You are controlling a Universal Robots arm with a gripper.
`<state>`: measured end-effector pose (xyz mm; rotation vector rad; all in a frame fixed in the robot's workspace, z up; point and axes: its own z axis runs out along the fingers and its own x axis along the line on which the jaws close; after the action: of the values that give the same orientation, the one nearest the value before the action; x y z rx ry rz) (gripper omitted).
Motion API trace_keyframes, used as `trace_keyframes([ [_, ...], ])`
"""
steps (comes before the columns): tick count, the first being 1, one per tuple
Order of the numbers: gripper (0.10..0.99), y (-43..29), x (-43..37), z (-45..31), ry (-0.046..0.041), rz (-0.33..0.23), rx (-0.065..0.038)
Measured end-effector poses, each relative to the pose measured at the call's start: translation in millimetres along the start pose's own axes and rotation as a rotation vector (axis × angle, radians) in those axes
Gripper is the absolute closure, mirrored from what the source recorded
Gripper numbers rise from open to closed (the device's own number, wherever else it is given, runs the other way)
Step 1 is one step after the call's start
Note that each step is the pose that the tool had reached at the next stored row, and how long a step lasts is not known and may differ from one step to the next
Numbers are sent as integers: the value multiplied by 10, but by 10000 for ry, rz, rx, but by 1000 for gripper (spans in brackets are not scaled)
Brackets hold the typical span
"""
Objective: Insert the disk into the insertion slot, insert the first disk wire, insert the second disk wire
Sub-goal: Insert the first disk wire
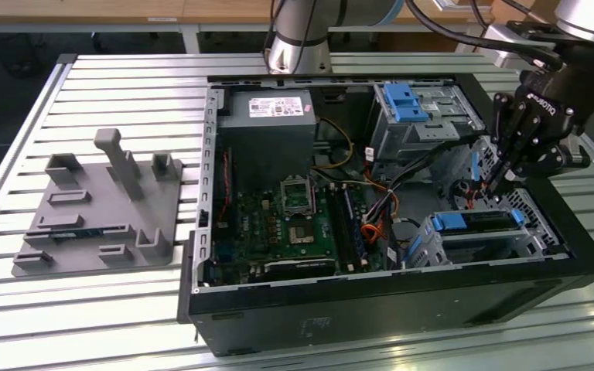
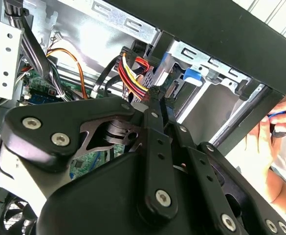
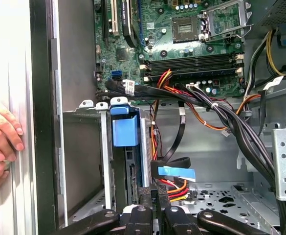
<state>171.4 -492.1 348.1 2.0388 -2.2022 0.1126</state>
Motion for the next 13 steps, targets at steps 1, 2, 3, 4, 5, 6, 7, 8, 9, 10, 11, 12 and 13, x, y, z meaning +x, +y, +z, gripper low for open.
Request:
trace_keyframes([
  [1, 922, 0, 0, -1, 7, -133, 21],
  [2, 922, 0, 0, -1, 15, -294, 46],
  [3, 922, 0, 0, -1, 22, -469, 73],
  [4, 922, 0, 1, -1, 27, -613, 95],
  [5, 922, 1, 1, 0, 30, -679, 105],
  [6, 922, 1, 4, 0, 33, -686, 106],
  [7, 922, 1, 4, 1, 32, -686, 107],
  [8, 922, 1, 4, 1, 33, -686, 107],
  [9, 922, 2, 4, 1, 33, -685, 106],
  [10, 922, 2, 4, 2, 32, -685, 107],
  [11, 922, 3, 13, 6, 29, -685, 106],
  [12, 922, 4, 44, 11, 29, -684, 106],
  [13, 922, 4, 91, 19, 5, -687, 105],
])
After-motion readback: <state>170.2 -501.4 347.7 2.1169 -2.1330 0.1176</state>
